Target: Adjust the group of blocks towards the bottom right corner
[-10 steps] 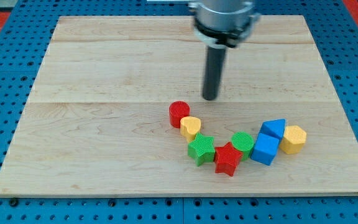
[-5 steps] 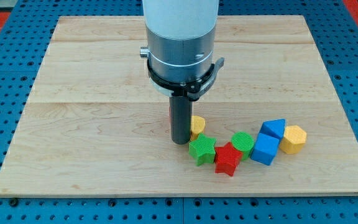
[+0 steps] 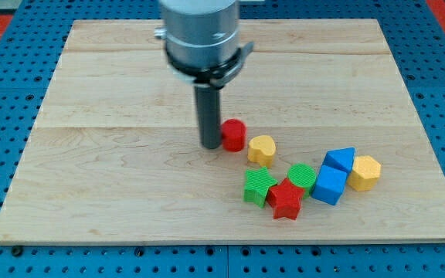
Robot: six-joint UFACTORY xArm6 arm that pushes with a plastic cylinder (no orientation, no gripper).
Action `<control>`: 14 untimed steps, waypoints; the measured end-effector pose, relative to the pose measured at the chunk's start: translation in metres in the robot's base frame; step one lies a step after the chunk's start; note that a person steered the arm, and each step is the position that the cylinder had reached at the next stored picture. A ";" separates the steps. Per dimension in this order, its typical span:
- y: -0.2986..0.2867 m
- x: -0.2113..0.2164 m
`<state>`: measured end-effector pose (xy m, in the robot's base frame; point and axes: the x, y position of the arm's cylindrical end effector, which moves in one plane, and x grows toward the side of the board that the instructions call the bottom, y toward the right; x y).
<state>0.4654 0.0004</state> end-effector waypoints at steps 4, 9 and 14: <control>0.065 0.036; 0.118 0.009; -0.017 0.114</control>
<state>0.5798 -0.0162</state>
